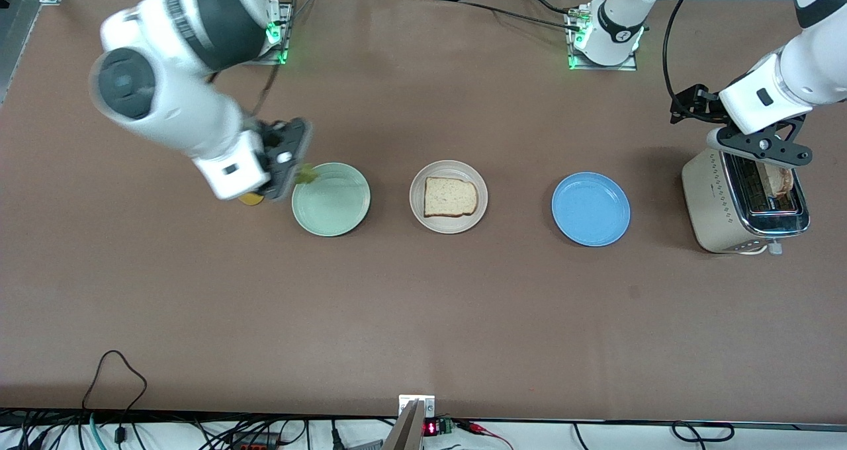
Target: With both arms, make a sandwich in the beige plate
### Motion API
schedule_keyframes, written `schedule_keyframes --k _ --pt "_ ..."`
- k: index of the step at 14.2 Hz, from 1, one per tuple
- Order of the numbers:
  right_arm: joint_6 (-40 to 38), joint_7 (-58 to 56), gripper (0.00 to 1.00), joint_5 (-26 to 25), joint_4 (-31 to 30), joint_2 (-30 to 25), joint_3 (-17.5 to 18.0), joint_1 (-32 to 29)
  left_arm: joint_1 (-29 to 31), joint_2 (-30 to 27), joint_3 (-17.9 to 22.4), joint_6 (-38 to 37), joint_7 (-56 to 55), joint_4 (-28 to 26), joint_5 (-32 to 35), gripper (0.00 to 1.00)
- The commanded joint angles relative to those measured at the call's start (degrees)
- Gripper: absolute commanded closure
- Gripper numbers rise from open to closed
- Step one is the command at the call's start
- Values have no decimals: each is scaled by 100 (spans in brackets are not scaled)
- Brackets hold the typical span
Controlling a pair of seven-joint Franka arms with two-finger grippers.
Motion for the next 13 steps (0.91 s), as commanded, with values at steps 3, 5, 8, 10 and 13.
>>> schedule_keyframes --k 3,5,8,10,13 --pt "1121 593 100 57 265 682 -42 882 23 21 -2 -123 -28 147 -48 0" --pt "1561 1076 100 49 432 1024 -42 1252 23 21 -2 -123 -28 147 -48 0" --pt "2036 1429 100 40 564 1481 -42 1533 23 21 -2 -123 -28 138 -48 0" --pt "2335 1570 100 40 564 1745 -42 1639 23 21 -2 -123 -28 147 -48 0" --pt "2739 1685 100 14 555 2106 -42 1824 23 21 -2 -123 -28 138 -48 0"
